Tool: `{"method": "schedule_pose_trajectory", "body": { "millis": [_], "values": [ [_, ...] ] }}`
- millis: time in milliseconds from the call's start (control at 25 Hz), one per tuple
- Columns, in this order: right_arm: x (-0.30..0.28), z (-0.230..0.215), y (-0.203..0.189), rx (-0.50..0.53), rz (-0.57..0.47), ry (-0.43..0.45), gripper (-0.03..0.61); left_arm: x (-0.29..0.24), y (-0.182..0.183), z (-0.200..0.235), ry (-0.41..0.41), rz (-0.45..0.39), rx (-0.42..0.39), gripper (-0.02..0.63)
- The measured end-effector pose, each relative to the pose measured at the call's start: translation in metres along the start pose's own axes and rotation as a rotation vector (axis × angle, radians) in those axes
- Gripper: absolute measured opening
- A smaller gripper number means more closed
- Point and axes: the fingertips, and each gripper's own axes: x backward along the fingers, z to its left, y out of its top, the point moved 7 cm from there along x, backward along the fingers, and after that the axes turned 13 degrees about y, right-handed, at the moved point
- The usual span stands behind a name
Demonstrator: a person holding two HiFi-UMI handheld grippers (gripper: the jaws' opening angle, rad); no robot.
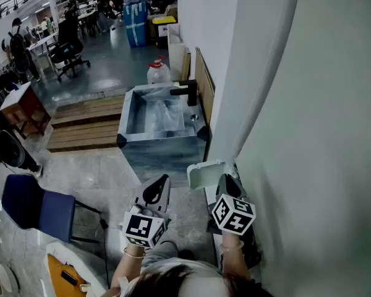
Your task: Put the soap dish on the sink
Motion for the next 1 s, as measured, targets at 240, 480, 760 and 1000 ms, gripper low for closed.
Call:
{"method": "schedule_pose_trajectory", "body": {
  "millis": [240,480,760,1000],
  "values": [
    [-0.010,-0.005,0.001,-0.007,-0.013,-0.011,0.038,-0.016,-0.002,0.001,-0.008,0.001,-0.001,0.009],
    [-0.035,-0.004,0.004,-0.009,-0.010,-0.013,0.038,-0.039,-0.001,0.013,-0.033,-0.003,0.017,0.009],
    [-0.075,-0.001,0.003,-0.003,0.003,-0.018,0.038,-0.066,-0.007,0.037,-0.034,0.002,0.016,0.009],
    [-0.111,0.003,0.005,0.005,0.029,-0.016,0.038,-0.090,-0.013,0.058,-0.036,0.017,0.031,0.009]
  ]
}}
